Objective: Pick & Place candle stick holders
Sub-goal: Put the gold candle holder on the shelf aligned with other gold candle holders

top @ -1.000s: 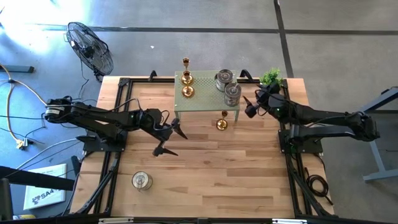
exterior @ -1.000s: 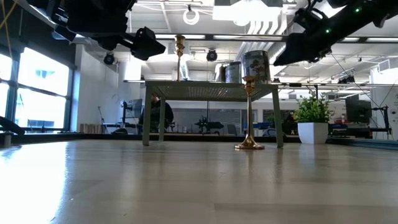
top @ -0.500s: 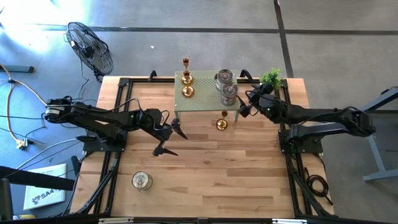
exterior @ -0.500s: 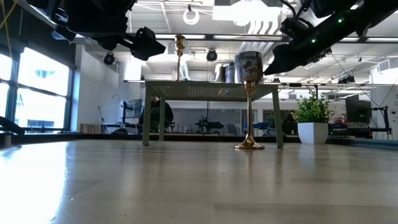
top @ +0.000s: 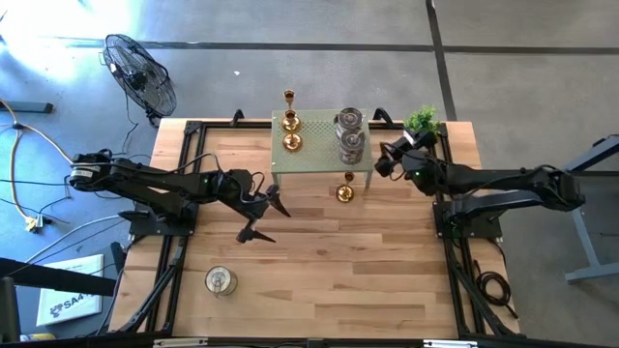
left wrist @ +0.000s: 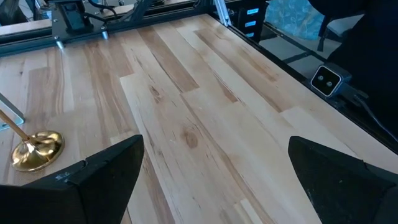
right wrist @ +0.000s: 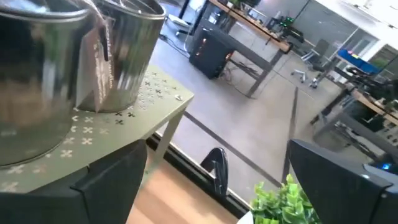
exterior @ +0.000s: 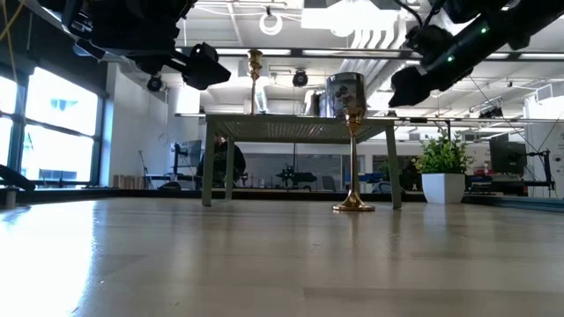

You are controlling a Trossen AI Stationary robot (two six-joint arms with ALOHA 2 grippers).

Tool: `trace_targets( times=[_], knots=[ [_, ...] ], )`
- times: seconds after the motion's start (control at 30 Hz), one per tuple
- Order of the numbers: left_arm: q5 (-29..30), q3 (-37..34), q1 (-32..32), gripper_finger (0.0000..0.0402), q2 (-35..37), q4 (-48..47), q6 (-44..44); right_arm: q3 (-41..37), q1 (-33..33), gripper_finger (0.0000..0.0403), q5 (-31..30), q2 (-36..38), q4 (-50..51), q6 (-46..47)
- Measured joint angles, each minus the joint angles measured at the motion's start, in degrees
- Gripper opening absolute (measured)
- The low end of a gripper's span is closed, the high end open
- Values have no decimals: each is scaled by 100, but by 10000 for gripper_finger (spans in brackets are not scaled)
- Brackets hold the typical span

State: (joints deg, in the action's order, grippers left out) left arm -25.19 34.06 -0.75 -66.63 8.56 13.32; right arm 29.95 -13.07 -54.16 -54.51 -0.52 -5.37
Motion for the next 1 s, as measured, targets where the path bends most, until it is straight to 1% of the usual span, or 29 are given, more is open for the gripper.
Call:
trace_targets(
  times=[0.07, 0.13, 0.4, 0.63, 0.7, 0.8, 0.9, 1.0],
  knots=[
    [0, 0, 1, 392, 0, 3, 0, -1, 108, 385, -9, 194, 181, 35],
    [6, 0, 0, 392, 0, 1, 0, 0, 248, 385, 124, 395, 334, 90],
    [222, 0, 2, 392, 0, -16, -12, 0, 777, 385, 1379, 1341, 962, 572],
    [223, 0, 2, 392, 0, -84, -188, 0, 1202, 385, 2148, 1870, 1200, 655],
    [225, 0, 2, 392, 0, -240, -160, -2, 1322, 385, 2271, 1900, 1223, 639],
    [106, 0, 22, 392, 0, -534, 79, -2, 1494, 385, 2278, 1896, 1222, 641],
    [-65, 0, 201, 392, 0, -697, 304, 0, 1638, 385, 2272, 1889, 1224, 637],
    [55, 0, 503, 392, 0, -707, 544, 0, 1749, 385, 2267, 1891, 1224, 635]
  ],
)
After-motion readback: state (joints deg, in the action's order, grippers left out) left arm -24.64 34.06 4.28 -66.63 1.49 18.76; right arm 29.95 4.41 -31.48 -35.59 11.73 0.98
